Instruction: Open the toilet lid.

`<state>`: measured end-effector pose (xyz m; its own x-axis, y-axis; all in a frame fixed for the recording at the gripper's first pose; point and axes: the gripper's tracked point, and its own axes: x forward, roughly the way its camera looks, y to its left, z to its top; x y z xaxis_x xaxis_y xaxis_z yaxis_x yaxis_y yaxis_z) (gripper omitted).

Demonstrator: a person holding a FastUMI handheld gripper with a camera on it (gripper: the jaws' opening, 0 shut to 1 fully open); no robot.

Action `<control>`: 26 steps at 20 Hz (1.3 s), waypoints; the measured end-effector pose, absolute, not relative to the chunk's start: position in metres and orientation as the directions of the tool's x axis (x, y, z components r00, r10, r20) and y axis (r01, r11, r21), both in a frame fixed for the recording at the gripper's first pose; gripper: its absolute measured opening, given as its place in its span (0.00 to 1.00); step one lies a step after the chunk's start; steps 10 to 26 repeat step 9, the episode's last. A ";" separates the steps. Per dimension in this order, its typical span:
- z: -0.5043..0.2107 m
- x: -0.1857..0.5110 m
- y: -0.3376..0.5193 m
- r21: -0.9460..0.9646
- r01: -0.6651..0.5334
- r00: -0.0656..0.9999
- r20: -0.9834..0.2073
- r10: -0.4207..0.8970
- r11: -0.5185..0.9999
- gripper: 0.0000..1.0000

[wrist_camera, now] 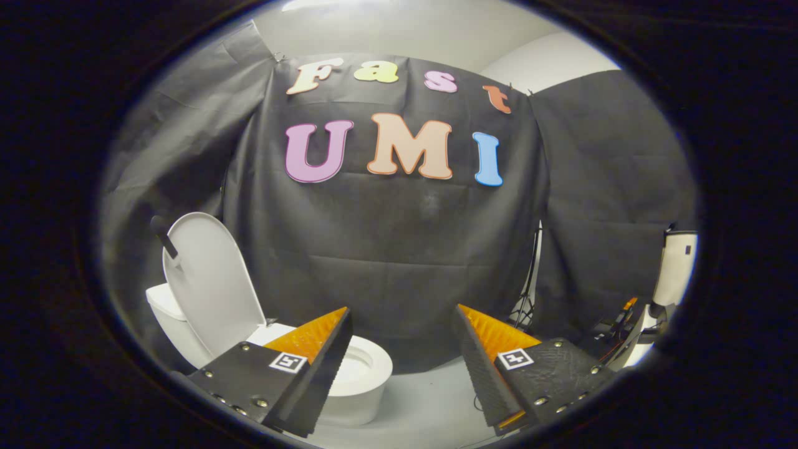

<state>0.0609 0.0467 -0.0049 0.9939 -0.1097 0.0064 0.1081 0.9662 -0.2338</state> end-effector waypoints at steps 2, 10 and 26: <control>-0.009 0.058 0.043 -0.211 0.110 0.994 -0.003 -0.113 0.971 0.96; -0.021 0.055 0.035 -0.163 0.125 0.991 -0.035 -0.132 0.979 0.96; -0.021 0.055 0.035 -0.163 0.125 0.991 -0.035 -0.132 0.979 0.96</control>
